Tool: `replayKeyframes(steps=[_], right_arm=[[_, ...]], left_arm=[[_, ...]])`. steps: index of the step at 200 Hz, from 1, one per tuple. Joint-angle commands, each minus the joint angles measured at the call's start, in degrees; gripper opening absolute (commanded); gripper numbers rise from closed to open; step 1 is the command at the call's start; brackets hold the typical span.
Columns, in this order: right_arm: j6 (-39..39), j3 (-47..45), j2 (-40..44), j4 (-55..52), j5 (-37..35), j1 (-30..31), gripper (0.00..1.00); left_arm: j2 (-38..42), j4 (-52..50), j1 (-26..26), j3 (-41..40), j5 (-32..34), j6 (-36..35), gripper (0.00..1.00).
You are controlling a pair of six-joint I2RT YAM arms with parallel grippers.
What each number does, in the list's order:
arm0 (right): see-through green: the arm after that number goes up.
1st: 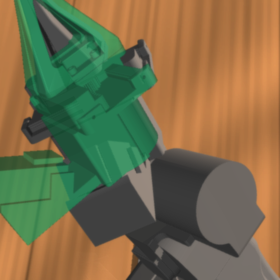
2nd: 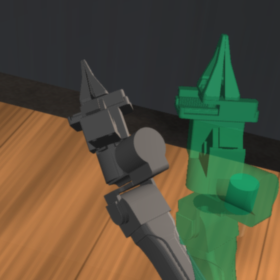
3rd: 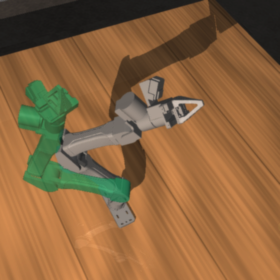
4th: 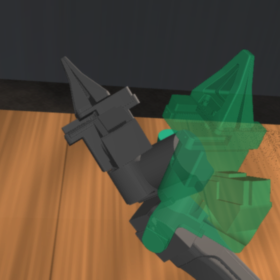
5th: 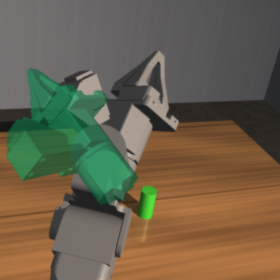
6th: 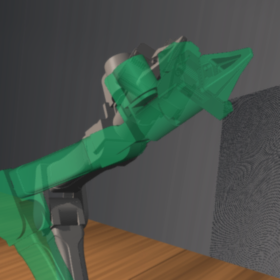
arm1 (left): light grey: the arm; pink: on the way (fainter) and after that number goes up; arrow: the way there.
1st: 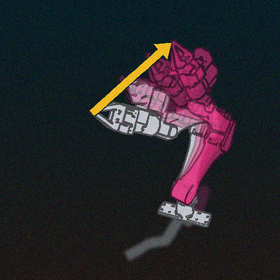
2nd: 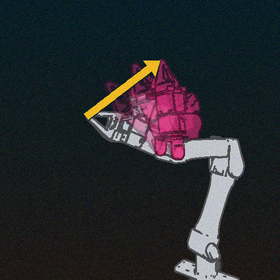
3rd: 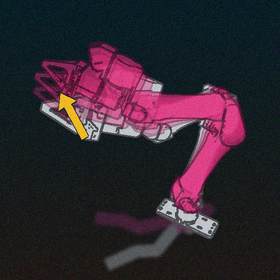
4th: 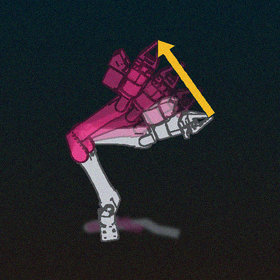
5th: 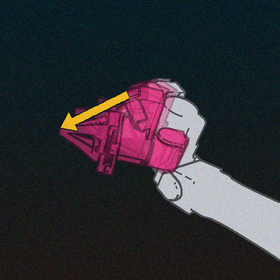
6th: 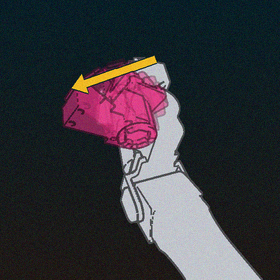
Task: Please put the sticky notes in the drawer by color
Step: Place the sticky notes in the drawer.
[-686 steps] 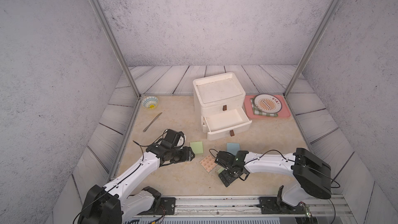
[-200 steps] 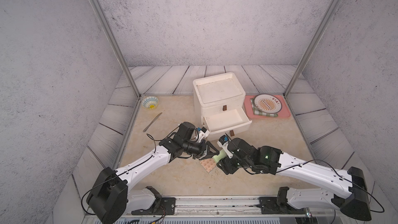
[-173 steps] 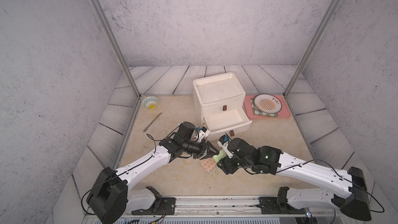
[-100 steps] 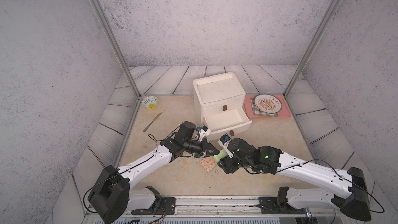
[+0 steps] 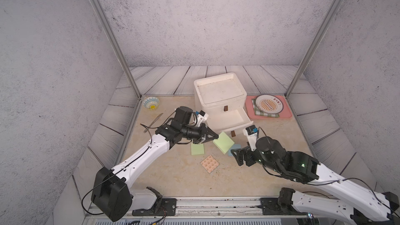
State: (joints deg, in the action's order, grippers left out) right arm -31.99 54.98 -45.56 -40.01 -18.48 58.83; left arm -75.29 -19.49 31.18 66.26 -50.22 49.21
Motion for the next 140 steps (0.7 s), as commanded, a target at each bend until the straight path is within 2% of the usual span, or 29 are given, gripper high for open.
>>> replayKeyframes(steps=[1,16,39,64,84,124,135,140], right_arm=[[-3.19,-1.1,6.06,-6.05,-10.17,-0.73,0.99],[-4.23,-2.68,8.72,-7.1,-10.31,-0.7,0.99],[-5.95,-4.36,10.85,-8.61,-9.31,-0.73,0.99],[-7.03,-6.05,12.52,-9.38,-8.45,-0.69,0.99],[-7.45,-7.05,13.84,-9.37,-7.91,-0.69,0.99],[-7.37,-9.21,16.32,-9.92,-7.95,-0.71,0.99],[-7.39,-9.36,16.88,-10.32,-7.91,-0.69,0.99],[-7.39,-9.44,17.18,-10.5,-7.86,-0.69,0.99]], left_arm=[[-1.62,-5.0,-1.95,7.79,7.02,-5.81,0.0],[-5.88,-3.35,-1.77,11.69,10.95,-6.54,0.0],[-15.22,-0.27,-0.34,16.79,11.81,-6.08,0.0],[-24.43,-3.35,2.79,26.11,16.37,-11.27,0.0],[-29.97,-6.23,5.27,31.6,23.03,-16.43,0.0],[-36.47,-5.69,7.09,34.72,29.26,-19.67,0.0],[-36.9,-5.49,7.34,34.66,30.51,-20.16,0.06],[-36.88,-5.54,7.49,34.56,30.97,-20.41,0.06]])
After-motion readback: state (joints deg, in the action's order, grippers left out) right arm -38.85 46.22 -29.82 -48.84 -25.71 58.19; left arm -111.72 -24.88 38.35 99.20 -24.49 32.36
